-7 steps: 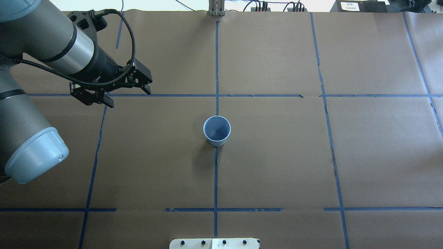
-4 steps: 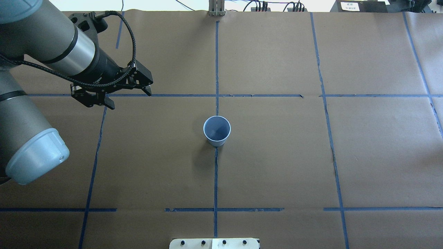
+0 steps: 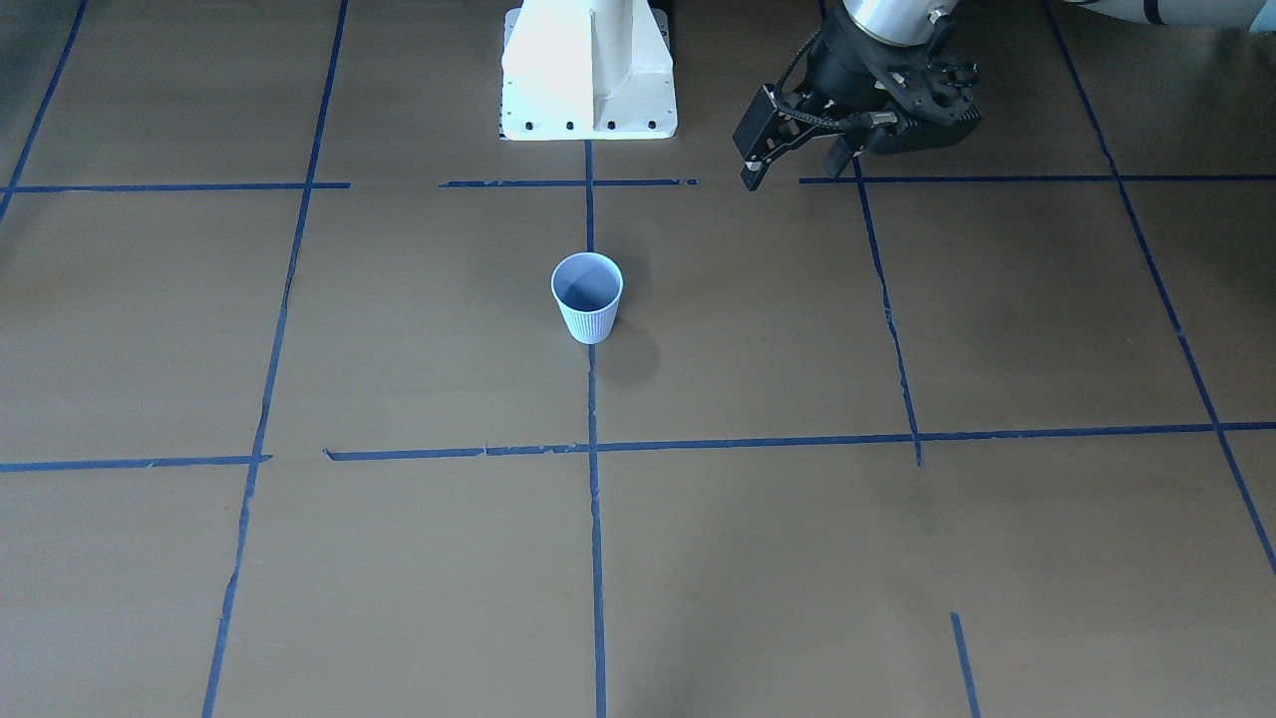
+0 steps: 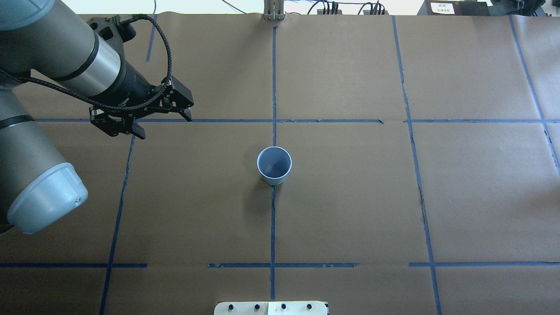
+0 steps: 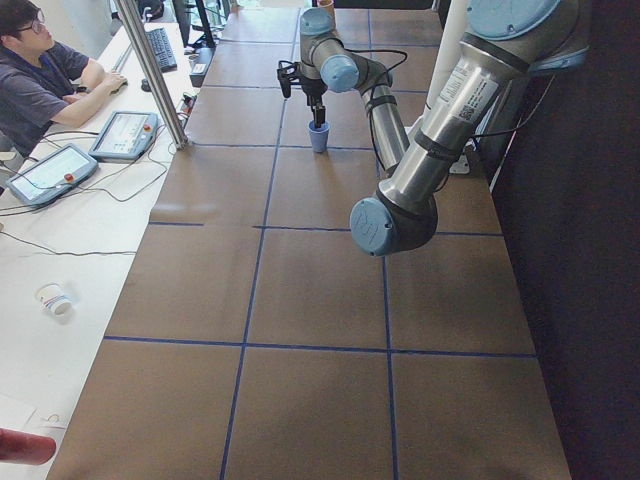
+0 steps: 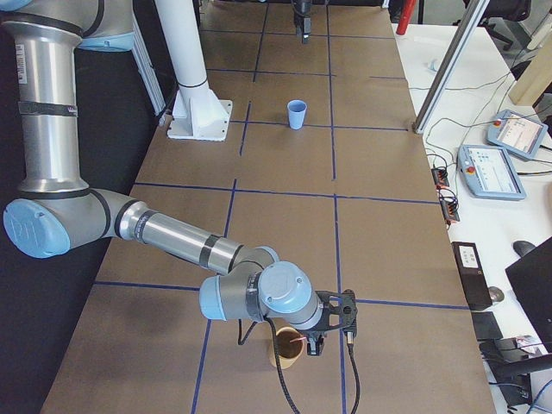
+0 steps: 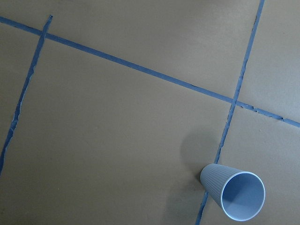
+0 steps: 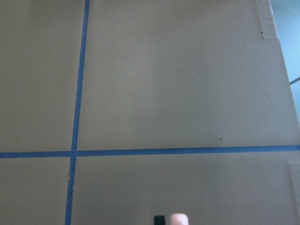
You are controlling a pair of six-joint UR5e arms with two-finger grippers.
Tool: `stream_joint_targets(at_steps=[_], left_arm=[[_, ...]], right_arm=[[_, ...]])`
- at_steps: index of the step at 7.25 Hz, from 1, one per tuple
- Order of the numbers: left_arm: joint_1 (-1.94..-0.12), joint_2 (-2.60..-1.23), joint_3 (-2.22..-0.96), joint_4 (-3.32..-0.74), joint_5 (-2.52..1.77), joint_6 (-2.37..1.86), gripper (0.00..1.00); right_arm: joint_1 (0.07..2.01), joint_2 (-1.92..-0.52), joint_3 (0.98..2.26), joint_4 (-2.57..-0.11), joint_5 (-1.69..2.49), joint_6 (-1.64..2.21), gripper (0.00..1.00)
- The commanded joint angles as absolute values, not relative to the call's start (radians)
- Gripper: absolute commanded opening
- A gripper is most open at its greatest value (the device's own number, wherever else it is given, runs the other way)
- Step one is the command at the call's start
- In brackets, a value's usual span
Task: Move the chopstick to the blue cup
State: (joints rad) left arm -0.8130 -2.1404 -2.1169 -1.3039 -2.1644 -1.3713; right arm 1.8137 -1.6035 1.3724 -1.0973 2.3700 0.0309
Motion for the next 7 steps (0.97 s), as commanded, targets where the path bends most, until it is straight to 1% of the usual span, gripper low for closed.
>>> stream_joint_targets(at_steps=[1, 6, 7], left_arm=[[-0.813, -2.140, -2.117, -1.304, -2.164, -1.371, 1.00], [-0.811, -2.140, -2.115, -1.304, -2.164, -1.370, 1.00], [-0.813, -2.140, -2.117, -1.304, -2.164, -1.370, 1.00]], right_arm=[[1.842, -1.611, 1.417, -1.098, 2.372, 0.022, 0.00], [1.945, -1.617, 1.612, -1.115, 2.372, 0.014, 0.00], [1.956, -1.608, 1.687, -1.202, 2.372, 0.014, 0.00]])
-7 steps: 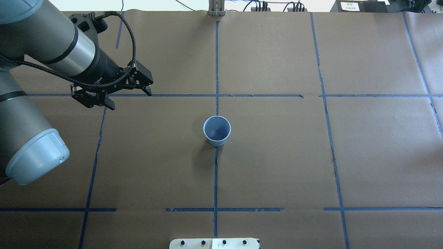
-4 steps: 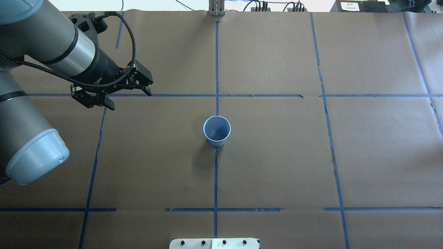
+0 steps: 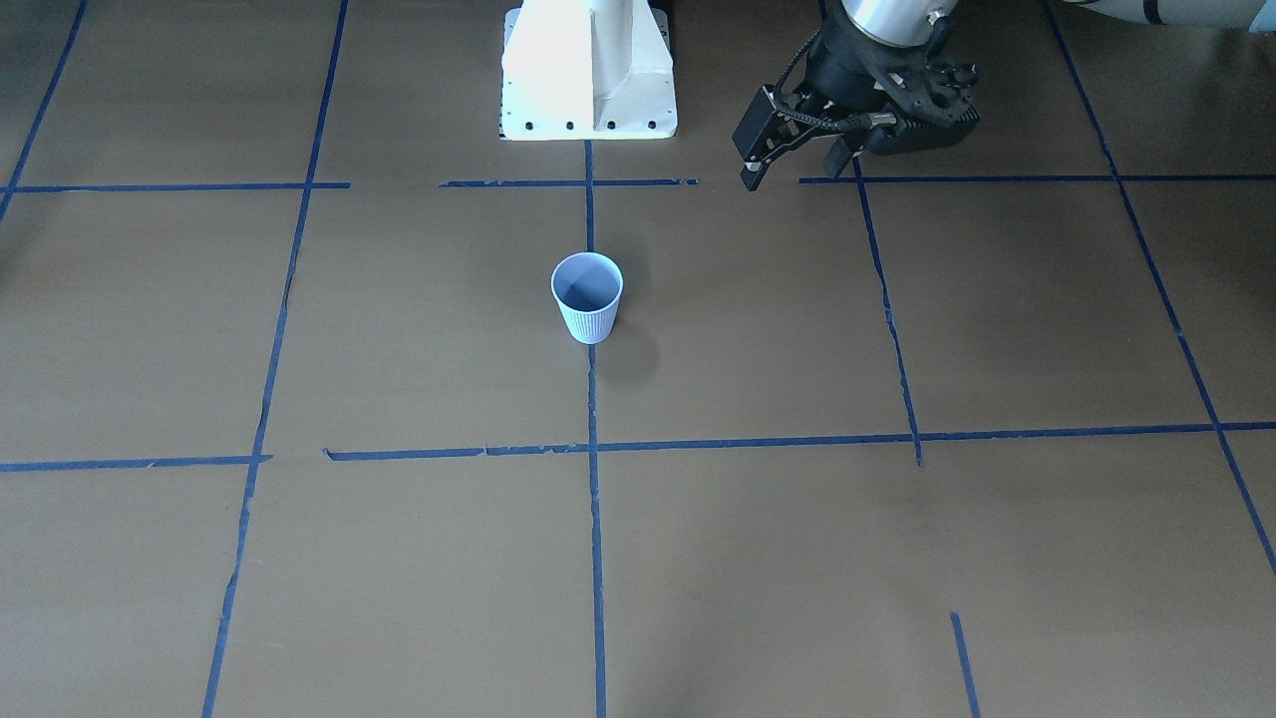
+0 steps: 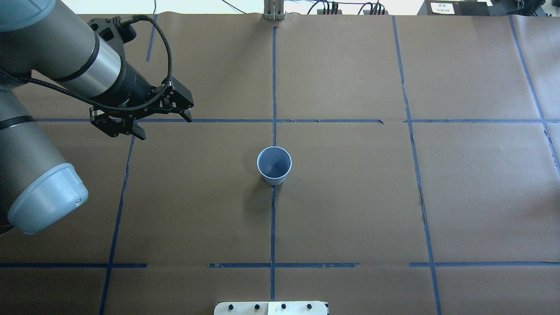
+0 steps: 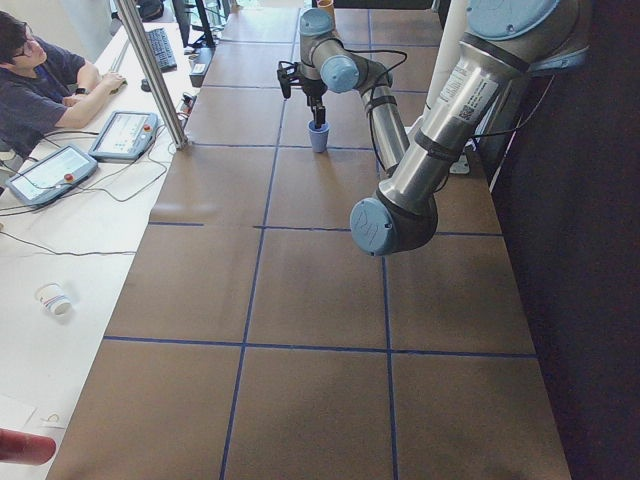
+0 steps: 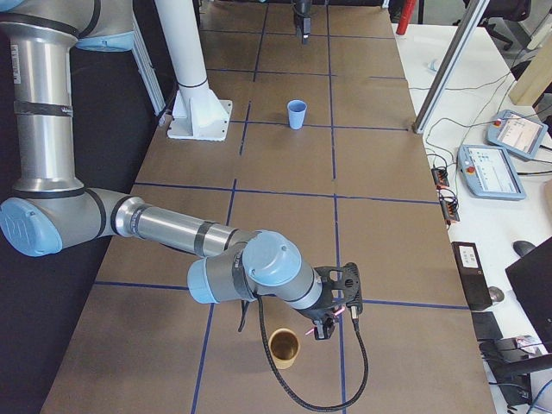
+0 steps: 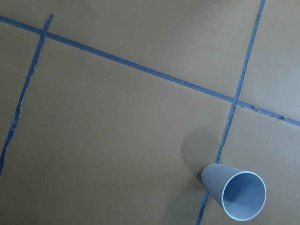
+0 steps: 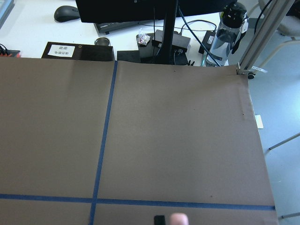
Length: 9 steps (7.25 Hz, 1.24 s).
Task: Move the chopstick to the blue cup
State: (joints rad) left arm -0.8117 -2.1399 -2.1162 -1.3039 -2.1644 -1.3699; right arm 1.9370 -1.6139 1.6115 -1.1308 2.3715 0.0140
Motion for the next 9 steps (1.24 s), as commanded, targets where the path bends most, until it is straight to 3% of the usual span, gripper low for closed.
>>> stream_joint_targets(at_steps=[1, 3, 6, 9], left_arm=[[-0.815, -2.132, -2.118, -1.304, -2.164, -1.368, 1.00], [-0.819, -2.112, -2.115, -1.305, -2.163, -1.356, 1.00], [-0.874, -2.042, -2.117, -1.304, -2.163, -1.190, 1.00], [-0.984, -1.889, -2.126, -1.305, -2.161, -0.865, 1.00]], right_arm=[[1.956, -1.586, 1.789, -1.333, 2.368, 0.014, 0.00], [1.862, -1.467, 1.954, -1.594, 2.361, 0.044, 0.00], [1.509, -1.196, 1.977, -1.601, 2.245, 0.456, 0.00], [1.013, -0.976, 2.048, -1.601, 1.904, 0.839, 0.00]])
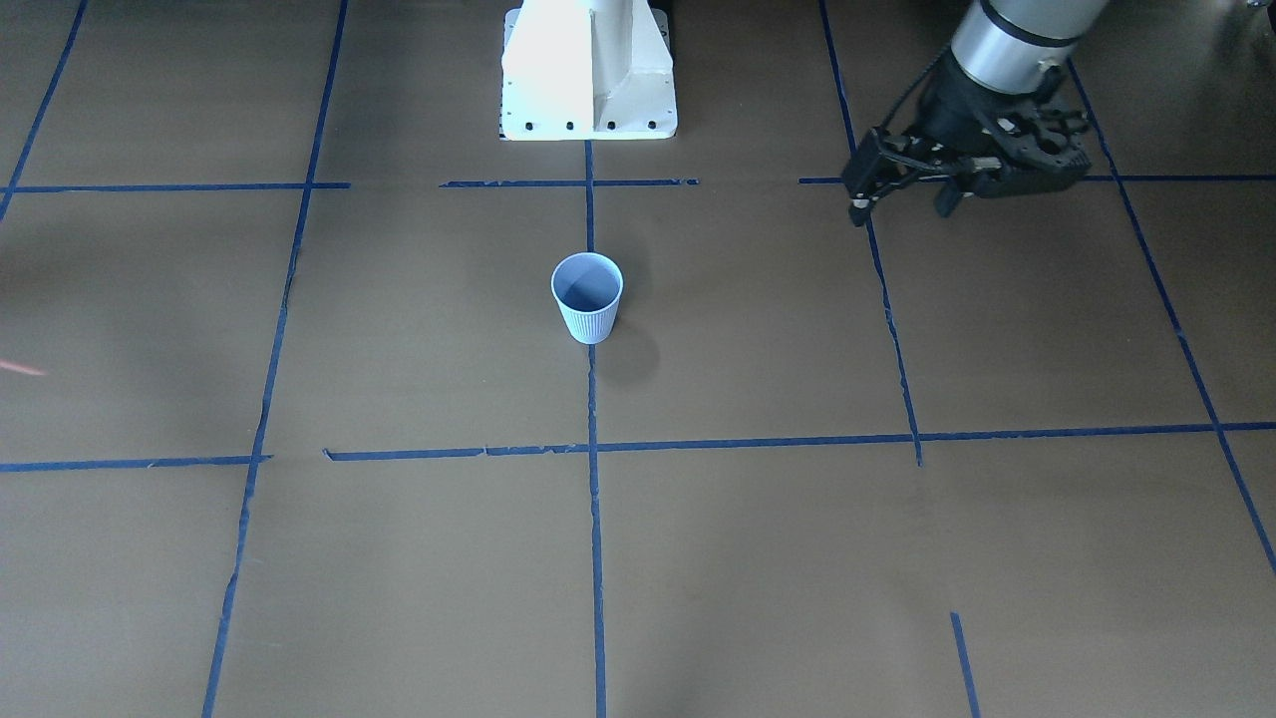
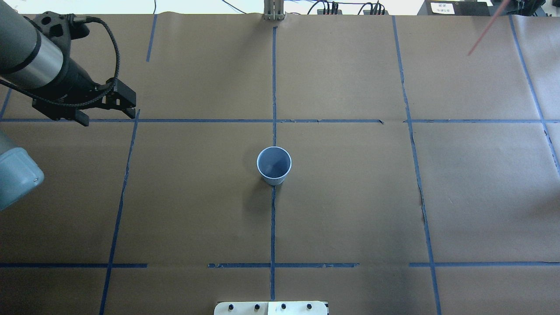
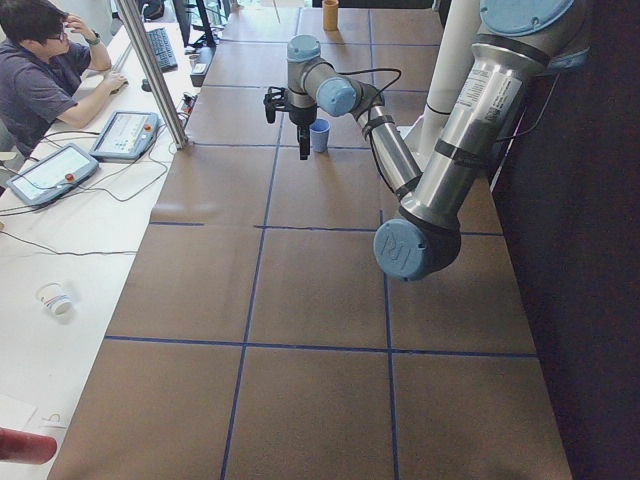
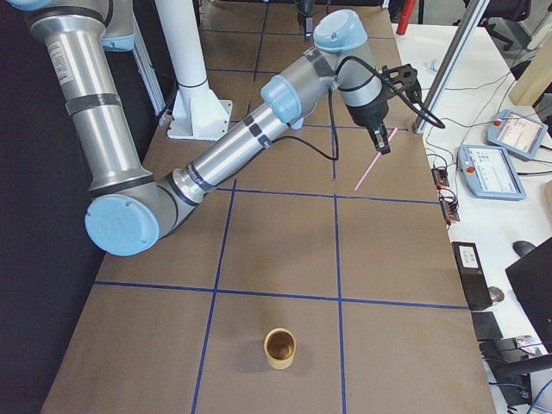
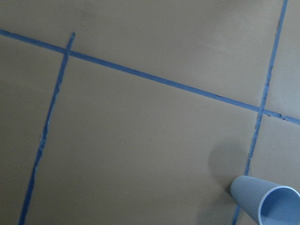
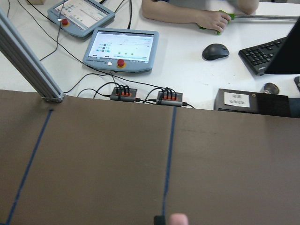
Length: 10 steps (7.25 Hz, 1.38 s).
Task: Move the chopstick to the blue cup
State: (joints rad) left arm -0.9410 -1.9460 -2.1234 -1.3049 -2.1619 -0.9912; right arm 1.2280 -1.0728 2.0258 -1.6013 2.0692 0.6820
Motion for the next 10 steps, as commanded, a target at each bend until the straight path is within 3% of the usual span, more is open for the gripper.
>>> stream_joint_targets(at_steps=[1, 6, 10], left_arm=[[-1.024, -1.850, -2.126, -1.305, -2.163, -0.782, 1.00], [-1.140, -1.744, -2.100, -1.313, -2.166, -0.561, 1.00], [-1.141, -1.743, -2.102, -1.313, -2.166, -0.561, 1.00]], right_arm=[[0.821, -0.903, 2.040, -1.601, 1.708, 0.958, 0.00], [0.479, -0.807, 1.979, -1.601, 1.373, 1.001, 0.00], [0.393, -0.833, 1.977, -1.609, 1.322, 1.014, 0.03]])
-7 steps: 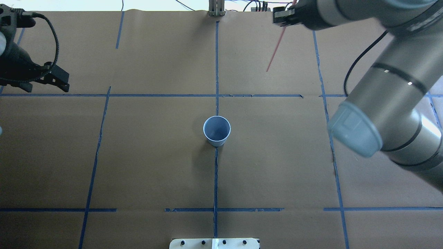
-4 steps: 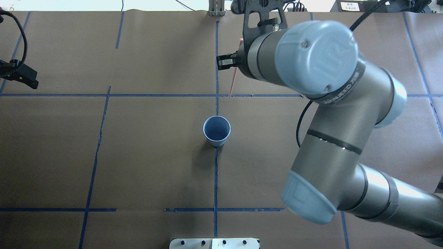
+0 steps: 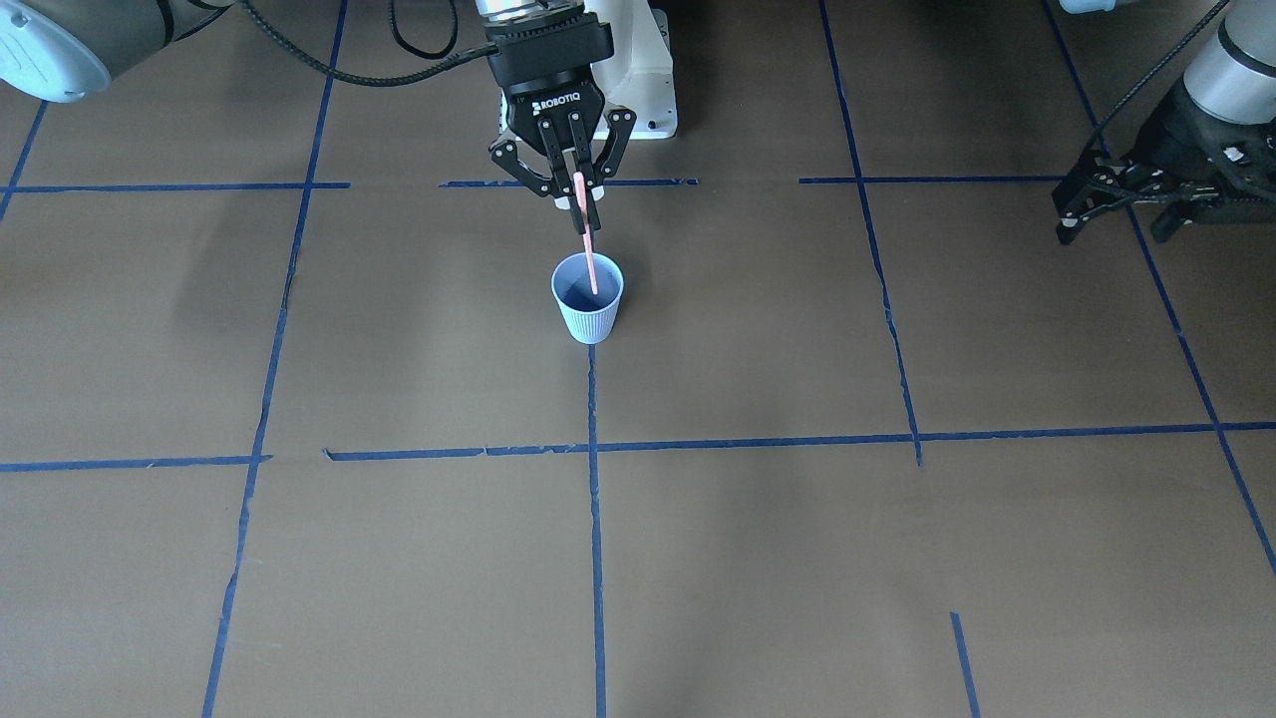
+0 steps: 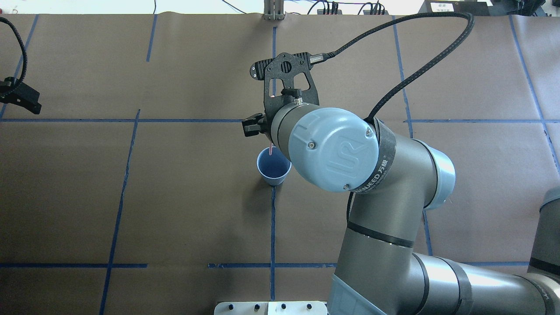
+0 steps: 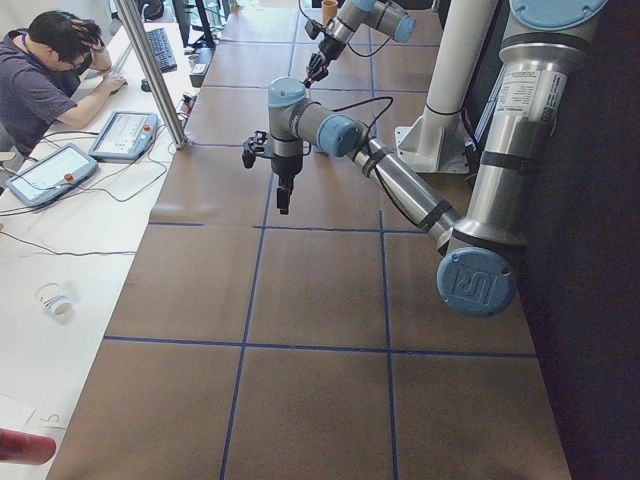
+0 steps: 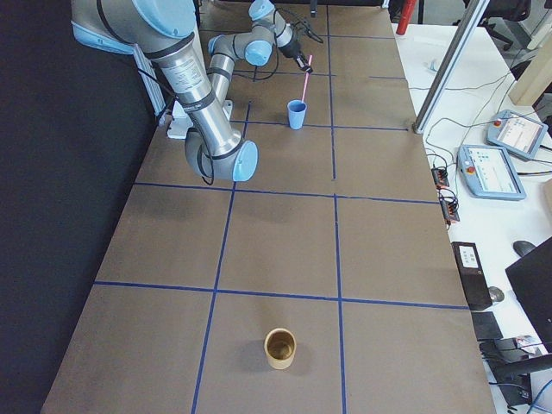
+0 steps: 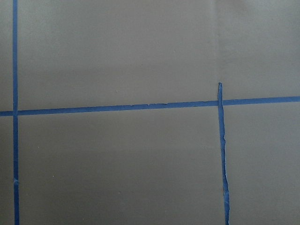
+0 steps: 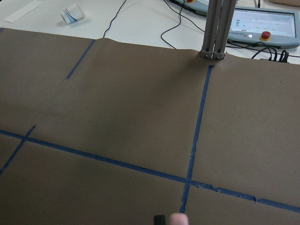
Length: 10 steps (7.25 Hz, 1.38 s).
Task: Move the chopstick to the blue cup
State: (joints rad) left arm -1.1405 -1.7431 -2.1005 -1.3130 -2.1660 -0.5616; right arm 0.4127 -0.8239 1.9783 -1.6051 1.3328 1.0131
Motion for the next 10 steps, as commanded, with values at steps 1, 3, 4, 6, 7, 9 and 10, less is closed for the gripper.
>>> stream_joint_targets(at_steps=[1, 3, 4, 6, 7, 9, 10], left_arm=[[-1.143, -1.743, -2.102, -1.313, -2.166, -0.561, 1.00], [-1.143, -1.743, -2.100, -1.313, -2.166, -0.561, 1.00], [-1.143, -1.743, -2.100, -1.313, -2.164, -0.561, 1.00], [-1.143, -1.743, -2.100, -1.313, -2.164, -0.561, 1.00], [-1.143, -1.743, -2.100, -1.313, -2.164, -0.561, 1.00], [-1.173, -1.738, -2.094, -1.313, -2.166, -0.530, 1.00], [-1.199, -1.736, -2.073, -1.310, -2.167, -0.472, 1.00]], right_arm=[[0.382, -0.833, 1.976, -1.611, 1.322, 1.020, 0.33], [0.380, -0.836, 1.979, -1.609, 1.322, 1.032, 0.99], [0.380, -0.835, 1.982, -1.609, 1.324, 1.032, 0.99], [0.396, -0.834, 2.002, -1.611, 1.331, 1.029, 0.99], [0.437, -0.834, 2.005, -1.627, 1.382, 1.026, 0.99], [0.646, -0.872, 2.003, -1.654, 1.712, 0.999, 0.99], [0.749, -0.926, 2.003, -1.648, 1.839, 0.880, 0.99]])
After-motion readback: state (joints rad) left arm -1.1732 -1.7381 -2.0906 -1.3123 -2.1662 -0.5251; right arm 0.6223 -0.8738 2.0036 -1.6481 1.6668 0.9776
